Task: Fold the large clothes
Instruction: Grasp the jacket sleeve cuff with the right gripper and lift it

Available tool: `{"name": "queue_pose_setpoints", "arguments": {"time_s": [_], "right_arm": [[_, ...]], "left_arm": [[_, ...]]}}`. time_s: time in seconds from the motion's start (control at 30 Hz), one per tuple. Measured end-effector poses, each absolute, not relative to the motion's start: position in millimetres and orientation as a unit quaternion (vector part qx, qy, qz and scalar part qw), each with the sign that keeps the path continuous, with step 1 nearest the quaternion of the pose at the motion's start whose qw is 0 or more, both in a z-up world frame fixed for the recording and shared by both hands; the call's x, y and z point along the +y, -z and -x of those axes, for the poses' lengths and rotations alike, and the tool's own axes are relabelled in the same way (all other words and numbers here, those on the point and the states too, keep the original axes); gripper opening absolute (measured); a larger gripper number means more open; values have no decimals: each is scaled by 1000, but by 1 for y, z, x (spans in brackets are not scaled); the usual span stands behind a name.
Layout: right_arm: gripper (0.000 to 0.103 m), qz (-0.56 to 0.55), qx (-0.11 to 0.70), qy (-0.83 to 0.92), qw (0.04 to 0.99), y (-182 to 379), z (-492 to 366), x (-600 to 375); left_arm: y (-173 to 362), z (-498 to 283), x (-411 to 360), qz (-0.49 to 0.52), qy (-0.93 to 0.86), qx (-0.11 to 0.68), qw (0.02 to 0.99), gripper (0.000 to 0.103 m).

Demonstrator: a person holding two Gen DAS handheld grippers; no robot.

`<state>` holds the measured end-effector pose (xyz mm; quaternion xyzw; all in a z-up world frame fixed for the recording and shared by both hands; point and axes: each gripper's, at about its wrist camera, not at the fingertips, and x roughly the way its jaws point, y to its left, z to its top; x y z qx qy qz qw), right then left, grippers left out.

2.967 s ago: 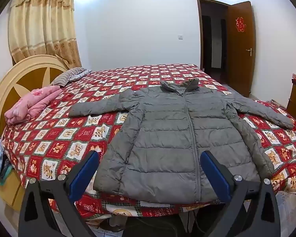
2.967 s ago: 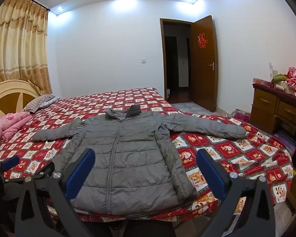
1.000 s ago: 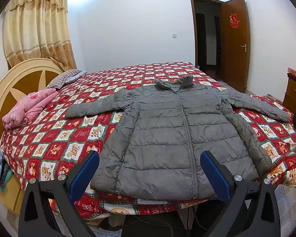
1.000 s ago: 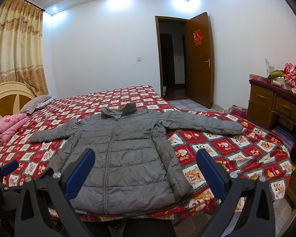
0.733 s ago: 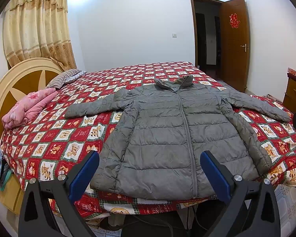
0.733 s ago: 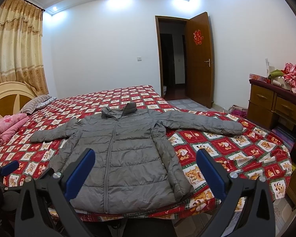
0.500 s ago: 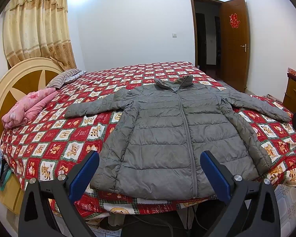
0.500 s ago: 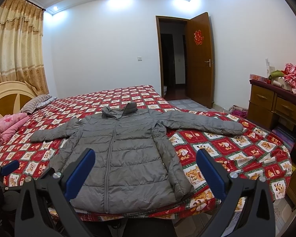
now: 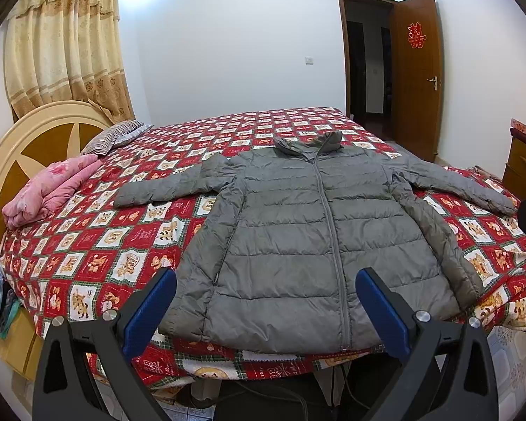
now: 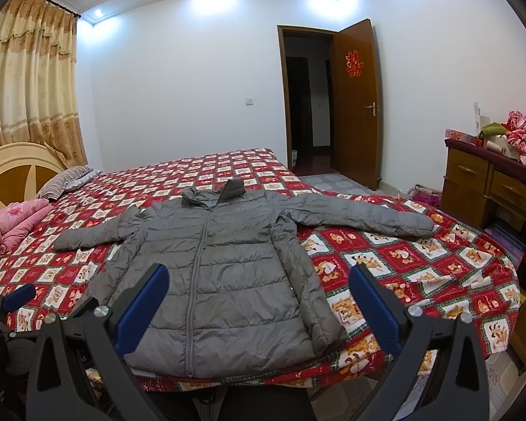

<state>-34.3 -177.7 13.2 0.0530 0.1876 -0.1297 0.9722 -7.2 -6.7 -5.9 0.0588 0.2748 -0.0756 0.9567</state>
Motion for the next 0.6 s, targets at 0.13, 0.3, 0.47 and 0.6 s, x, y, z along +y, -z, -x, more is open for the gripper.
{"name": "queue_pose_setpoints", "arguments": {"time_s": [0.13,0.3,0.47,0.6], "right_arm": [[103,-52,187,130,972,-13,34,-178],[103,-59,196,122,971,-9,30,-180],[103,-86,240,139,957,19,10,-201],[103,-146,263,172,938,24,-10,-260]], "left_arm": [[6,7,-7,-60,76,275,957,102],[11,2,-7,-57,84,280,955,102],[31,-32,-5,-40,135,318,938,102],[32,-80,7,-36,163,329,929,102]]}}
